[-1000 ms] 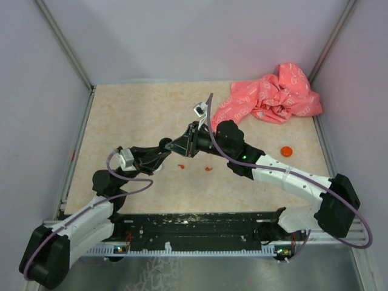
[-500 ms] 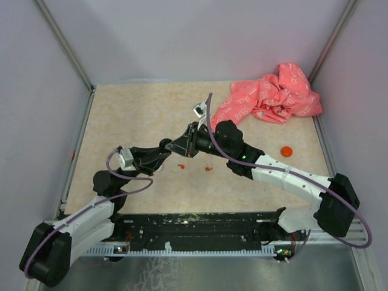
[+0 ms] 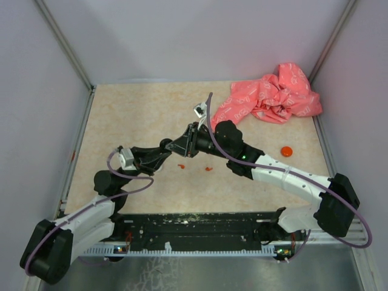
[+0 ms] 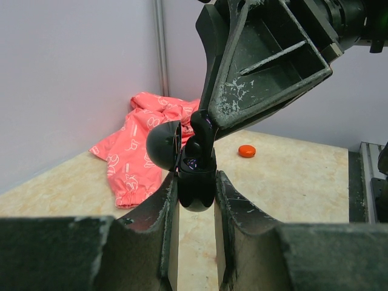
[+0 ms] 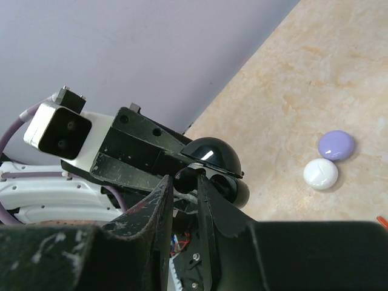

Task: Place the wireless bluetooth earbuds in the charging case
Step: Place the earbud in the charging case.

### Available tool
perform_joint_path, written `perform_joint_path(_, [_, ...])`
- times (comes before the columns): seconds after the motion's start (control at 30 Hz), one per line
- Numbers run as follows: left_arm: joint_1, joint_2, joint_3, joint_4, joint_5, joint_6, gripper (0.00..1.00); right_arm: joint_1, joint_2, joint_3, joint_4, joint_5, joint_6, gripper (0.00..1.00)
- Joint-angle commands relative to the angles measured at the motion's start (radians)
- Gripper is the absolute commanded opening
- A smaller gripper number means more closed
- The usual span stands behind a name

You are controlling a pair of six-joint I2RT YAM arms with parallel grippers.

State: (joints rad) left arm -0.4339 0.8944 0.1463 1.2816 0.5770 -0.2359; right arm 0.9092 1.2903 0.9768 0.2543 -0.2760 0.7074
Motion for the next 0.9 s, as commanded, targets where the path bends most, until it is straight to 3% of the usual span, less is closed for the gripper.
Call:
perform_joint_path(0.0, [0.002,-0.002,0.005,0.164,0.019,-0.02,0.0,-0.004,0.012,-0.007,-0.079,0.061,-0.025,0.22])
perform_joint_path(0.53, [0.001,0.002,-0.013,0.175,-0.012,-0.036,0.0,-0.003,0.005,-0.005,-0.093,0.095,-0.023,0.24])
perform_joint_path(0.87, [0.001,0.002,-0.011,0.124,-0.033,-0.027,0.0,0.001,-0.019,0.01,-0.073,0.059,-0.078,0.35])
